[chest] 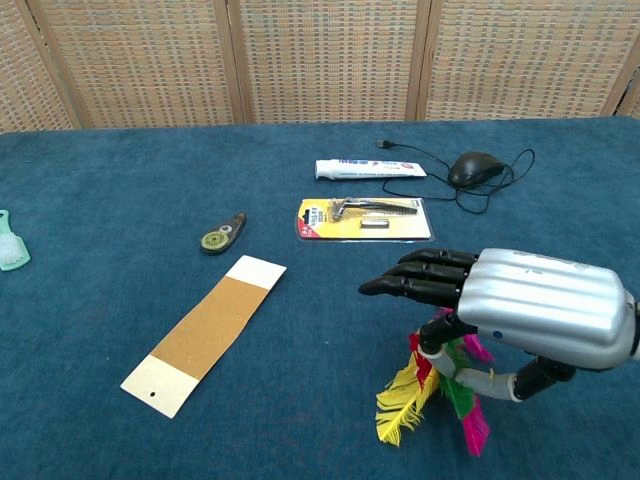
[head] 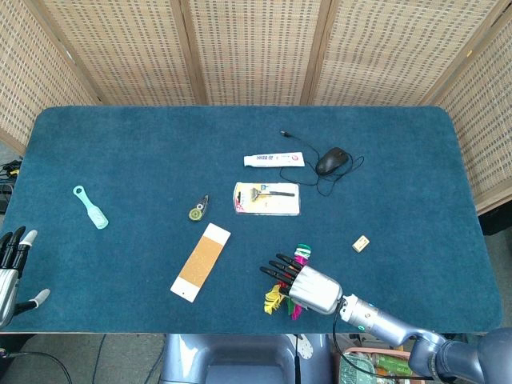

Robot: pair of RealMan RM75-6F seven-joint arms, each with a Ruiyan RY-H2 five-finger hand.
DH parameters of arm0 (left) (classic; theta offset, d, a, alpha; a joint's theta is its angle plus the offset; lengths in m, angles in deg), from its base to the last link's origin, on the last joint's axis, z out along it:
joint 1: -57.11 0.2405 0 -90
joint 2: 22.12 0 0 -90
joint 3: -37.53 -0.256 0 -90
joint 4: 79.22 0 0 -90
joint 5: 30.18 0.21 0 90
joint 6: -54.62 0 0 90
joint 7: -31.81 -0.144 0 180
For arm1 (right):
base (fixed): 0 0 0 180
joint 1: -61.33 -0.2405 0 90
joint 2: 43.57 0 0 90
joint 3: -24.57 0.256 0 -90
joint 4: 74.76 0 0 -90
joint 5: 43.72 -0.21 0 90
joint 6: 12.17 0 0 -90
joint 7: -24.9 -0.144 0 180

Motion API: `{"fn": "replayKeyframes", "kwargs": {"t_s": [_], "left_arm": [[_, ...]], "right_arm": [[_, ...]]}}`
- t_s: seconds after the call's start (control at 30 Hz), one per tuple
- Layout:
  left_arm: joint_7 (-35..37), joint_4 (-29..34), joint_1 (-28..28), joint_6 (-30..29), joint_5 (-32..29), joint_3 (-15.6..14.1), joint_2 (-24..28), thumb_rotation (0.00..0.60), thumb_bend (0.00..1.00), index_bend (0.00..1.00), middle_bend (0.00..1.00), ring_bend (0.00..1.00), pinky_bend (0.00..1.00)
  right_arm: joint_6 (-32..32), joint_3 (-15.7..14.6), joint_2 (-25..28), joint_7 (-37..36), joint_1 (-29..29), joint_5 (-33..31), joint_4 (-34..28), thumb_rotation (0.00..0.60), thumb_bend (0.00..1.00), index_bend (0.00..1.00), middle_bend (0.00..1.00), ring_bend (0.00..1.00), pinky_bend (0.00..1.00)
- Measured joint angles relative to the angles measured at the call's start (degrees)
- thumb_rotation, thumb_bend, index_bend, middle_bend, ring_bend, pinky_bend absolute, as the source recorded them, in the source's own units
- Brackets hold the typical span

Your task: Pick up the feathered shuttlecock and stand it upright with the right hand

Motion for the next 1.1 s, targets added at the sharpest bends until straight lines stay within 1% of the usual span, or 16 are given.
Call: {"fn": "replayKeyframes", "kwargs": {"t_s": [0.17, 0.27, 0.4, 0.6, 0.8, 1.1], "left_arm": [[0.35, 0.02, -0.01, 0.05, -0.03, -0.01, 0.18, 0.6, 0.12, 0.0, 0.0, 0.0, 0.0], [0.59, 0.09, 0.05, -0.13, 0.03, -0.02, 0.3, 0.6, 0.12, 0.0, 0.0, 0.0, 0.0], [0.87, 0.17, 0.1, -0.22, 0.07, -0.03, 0.46, 0.6, 0.12, 0.0, 0.0, 0.0, 0.0], [1.14, 0.23, 0.16, -0.32, 0.18, -0.09, 0.61, 0.6, 0.12, 0.0, 0.0, 0.0, 0.0], [1.14, 0.25, 0.13, -0.24, 0.14, -0.09, 0.64, 0.6, 0.12, 0.0, 0.0, 0.0, 0.0], [0.48, 0.18, 0.06, -0.01, -0.05, -0.11, 0.29, 0.6, 0.12, 0.0, 0.0, 0.0, 0.0]], "right_arm": [[0.33, 1.66, 0.76, -2.84, -0.51, -2.26, -3.28, 0.6, 0.43, 0.61, 0.01, 0.0, 0.0], [0.12, 3.49, 1.5, -5.47, -0.9, -5.08, -6.03, 0.6, 0.43, 0.61, 0.01, 0.0, 0.0], [-1.75, 6.48, 2.99, -9.22, -1.55, -10.86, -10.82, 0.6, 0.43, 0.61, 0.01, 0.0, 0.0], [-6.22, 9.86, 4.66, -13.63, -2.03, -19.41, -15.18, 0.6, 0.44, 0.61, 0.01, 0.0, 0.0], [-10.85, 12.43, 5.8, -17.7, -1.9, -27.27, -16.48, 0.6, 0.44, 0.61, 0.01, 0.0, 0.0], [-14.39, 15.34, 6.7, -22.76, -1.33, -33.53, -14.89, 0.6, 0.44, 0.61, 0.01, 0.0, 0.02]]}}
